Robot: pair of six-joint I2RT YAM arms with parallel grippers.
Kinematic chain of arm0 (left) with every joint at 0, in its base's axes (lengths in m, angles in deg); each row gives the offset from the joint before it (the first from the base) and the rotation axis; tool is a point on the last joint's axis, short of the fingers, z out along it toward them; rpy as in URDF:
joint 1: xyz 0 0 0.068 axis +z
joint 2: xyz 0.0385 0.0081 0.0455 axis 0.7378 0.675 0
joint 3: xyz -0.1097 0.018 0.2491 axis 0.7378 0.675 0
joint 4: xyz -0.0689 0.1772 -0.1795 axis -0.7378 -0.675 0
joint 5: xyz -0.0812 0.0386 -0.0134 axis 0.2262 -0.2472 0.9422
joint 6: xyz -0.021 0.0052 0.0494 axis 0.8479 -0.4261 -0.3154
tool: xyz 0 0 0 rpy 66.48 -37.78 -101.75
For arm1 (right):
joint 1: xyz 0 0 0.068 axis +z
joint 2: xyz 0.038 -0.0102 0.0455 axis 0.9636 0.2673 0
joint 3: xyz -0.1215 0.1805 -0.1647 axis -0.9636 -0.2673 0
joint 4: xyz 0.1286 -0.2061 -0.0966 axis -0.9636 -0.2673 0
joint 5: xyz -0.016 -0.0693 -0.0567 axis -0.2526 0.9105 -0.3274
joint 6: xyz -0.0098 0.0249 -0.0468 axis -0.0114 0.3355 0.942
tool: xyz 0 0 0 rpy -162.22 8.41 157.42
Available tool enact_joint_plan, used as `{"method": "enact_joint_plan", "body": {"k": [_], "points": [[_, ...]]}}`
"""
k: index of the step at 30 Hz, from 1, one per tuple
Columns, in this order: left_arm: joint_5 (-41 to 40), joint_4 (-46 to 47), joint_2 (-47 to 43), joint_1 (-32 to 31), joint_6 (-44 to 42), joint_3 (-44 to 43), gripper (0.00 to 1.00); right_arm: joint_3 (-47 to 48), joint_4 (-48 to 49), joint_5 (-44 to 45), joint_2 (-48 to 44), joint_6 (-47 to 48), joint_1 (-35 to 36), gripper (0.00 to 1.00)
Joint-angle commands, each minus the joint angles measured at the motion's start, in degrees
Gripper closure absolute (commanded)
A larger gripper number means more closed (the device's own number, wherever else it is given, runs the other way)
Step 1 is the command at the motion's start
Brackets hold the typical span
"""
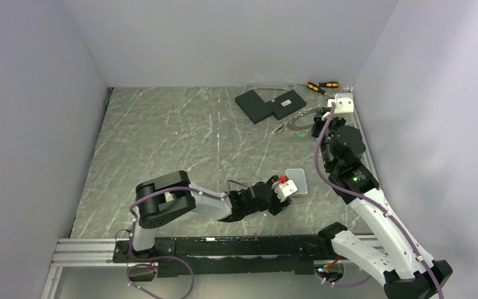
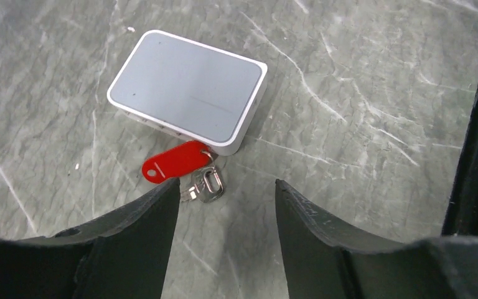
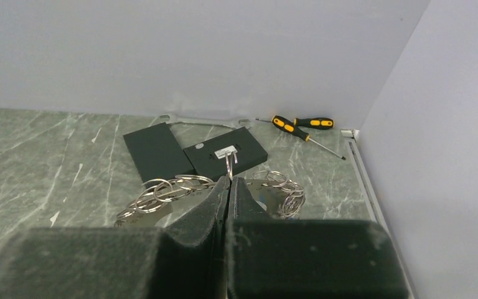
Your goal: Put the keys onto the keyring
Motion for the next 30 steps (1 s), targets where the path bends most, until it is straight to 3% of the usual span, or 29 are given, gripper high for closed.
{"method": "enact_joint_plan", "body": {"k": [1,30], "points": [[-3.6,14.43,3.43,-1.62,-5.45,1.45,0.4,1.13,4.7,0.96,-1.62,-0.38,-0.38,1.0],[-11.12,21.73,12.97,-2.24,-9.41,-1.79,0.6,0.6,4.71,-1.76,-2.14,-1.02,-0.58,1.0]]}}
